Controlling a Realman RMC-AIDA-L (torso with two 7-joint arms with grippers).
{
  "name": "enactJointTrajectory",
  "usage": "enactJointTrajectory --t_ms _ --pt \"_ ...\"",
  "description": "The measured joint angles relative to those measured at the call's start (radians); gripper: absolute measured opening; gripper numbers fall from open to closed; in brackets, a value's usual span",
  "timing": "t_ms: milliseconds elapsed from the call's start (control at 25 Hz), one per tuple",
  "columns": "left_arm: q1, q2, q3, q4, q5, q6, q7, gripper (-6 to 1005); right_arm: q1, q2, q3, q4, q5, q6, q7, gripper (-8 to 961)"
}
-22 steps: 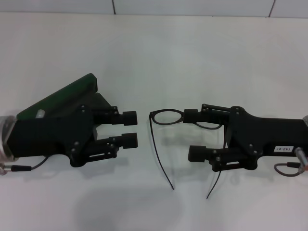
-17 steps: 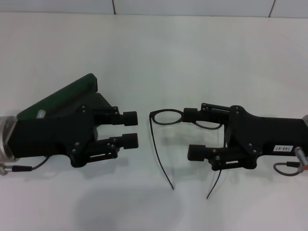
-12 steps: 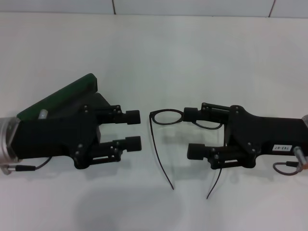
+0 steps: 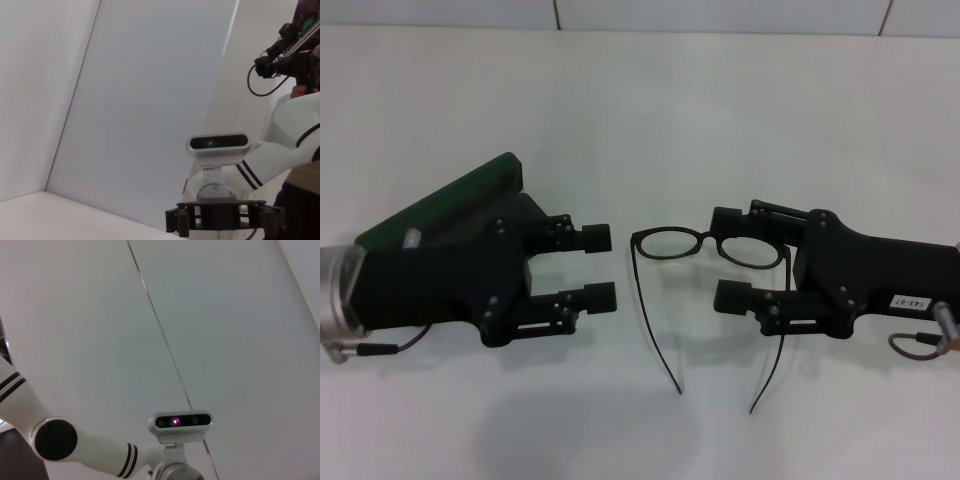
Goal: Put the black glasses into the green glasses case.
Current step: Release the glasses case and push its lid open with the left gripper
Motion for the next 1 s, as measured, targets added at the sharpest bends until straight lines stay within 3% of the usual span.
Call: enactJointTrajectory --t_ms 160,280,400,520,560,640,760,1000 --pt "0.004 -0.029 -0.058 0.057 -0.024 -0.006 -0.01 647 -0.022 -0.001 0.032 0.01 0.001 0.007 -0.024 856" --pt "0.026 -0.072 -0.157 0.238 -0.061 -0.011 -0.152 644 -0.067 -0.006 0.096 0.031 -0.002 0.022 -0.06 856" --pt "0.04 -0.084 -0.199 0.506 -0.016 -0.045 -0.409 641 -0.109 -0.013 0.165 0.042 -0.002 0.036 -0.082 856" --pt "0.029 -0.088 -0.2 0.825 0.211 -0.112 -0.649 638 -0.155 -0.025 0.221 0.038 -0.002 0.041 -0.091 856" --pt "0.014 -0.1 -0.197 0.942 0.357 -0.145 -0.734 637 -0.168 -0.028 0.238 0.036 -0.003 0.041 -0.093 856" --pt "-0.006 -0.118 -0.195 1.038 0.534 -0.181 -0.808 635 -0.185 -0.028 0.257 0.036 -0.003 0.04 -0.094 856" --pt "-0.036 -0.131 -0.148 1.098 0.781 -0.215 -0.912 560 -0.192 -0.023 0.262 0.035 -0.001 0.044 -0.101 856" --pt "-0.065 -0.13 0.004 1.035 1.078 -0.305 -1.022 492 -0.178 -0.012 0.263 0.033 0.001 0.075 -0.114 856"
